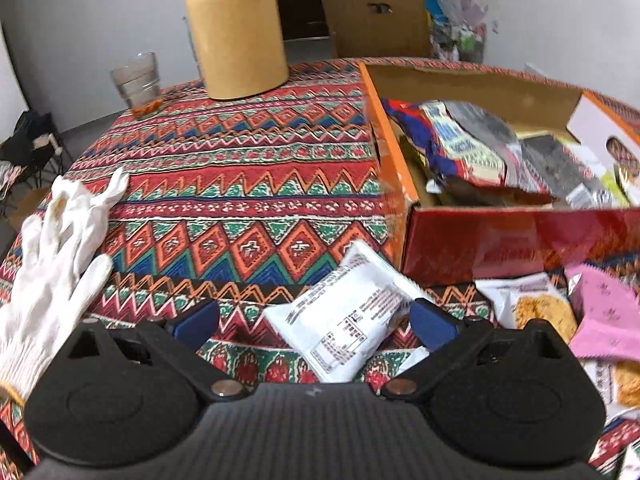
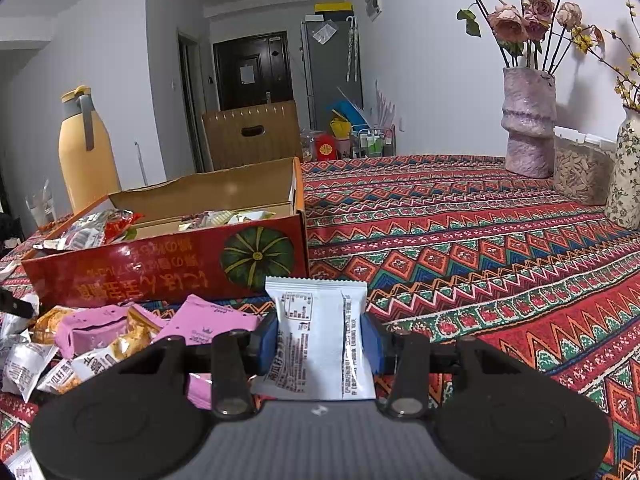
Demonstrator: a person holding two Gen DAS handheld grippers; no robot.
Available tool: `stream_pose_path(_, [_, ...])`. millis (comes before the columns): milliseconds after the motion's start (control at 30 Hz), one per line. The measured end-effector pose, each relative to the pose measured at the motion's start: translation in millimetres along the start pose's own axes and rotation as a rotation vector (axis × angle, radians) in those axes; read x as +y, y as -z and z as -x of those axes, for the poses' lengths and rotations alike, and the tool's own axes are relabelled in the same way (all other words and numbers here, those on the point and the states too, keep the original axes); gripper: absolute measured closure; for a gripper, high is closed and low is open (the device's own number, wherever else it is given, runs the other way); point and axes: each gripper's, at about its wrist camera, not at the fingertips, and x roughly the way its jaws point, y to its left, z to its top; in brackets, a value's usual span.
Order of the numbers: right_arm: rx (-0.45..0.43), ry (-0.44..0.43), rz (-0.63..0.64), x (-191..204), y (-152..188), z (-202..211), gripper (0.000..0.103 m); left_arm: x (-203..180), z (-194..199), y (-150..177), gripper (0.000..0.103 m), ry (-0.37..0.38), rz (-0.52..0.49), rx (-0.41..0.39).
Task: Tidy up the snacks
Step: 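Grasp a white printed packet with the left gripper, then carry both white packets over the cardboard box and open both grippers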
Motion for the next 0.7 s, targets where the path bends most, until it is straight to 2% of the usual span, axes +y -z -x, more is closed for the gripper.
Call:
stream_pose_path(200, [0.0, 0.0, 0.0, -0.1, 0.0, 0.0, 0.06, 0.7, -11.0, 1.4, 0.001, 0.028, -0.014, 0.006])
stream_pose_path(300, [0.0, 0.0, 0.0, -0.2, 0.0, 0.0, 0.06, 2.7, -8.6, 2.3, 0.02, 0.073, -0.002, -0.005])
stream_pose_path(367, [0.0, 0.0, 0.0, -0.2, 0.0, 0.0, 0.06, 1.7, -2.8, 3.3, 0.049, 0.1, -0.011, -0.011])
stream_pose_path(467, [-0.002, -0.001, 0.0, -0.2, 0.0, 0.4, 0.06, -2.6, 3.8, 7.7, 0.058, 0.094, -0.024, -0.02])
stream_pose_path(700, [-0.02, -0.003, 0.001, 1.5, 0.3, 2.6, 0.06, 0.3, 20.1, 13.7, 0.061, 0.08, -0.007, -0.051])
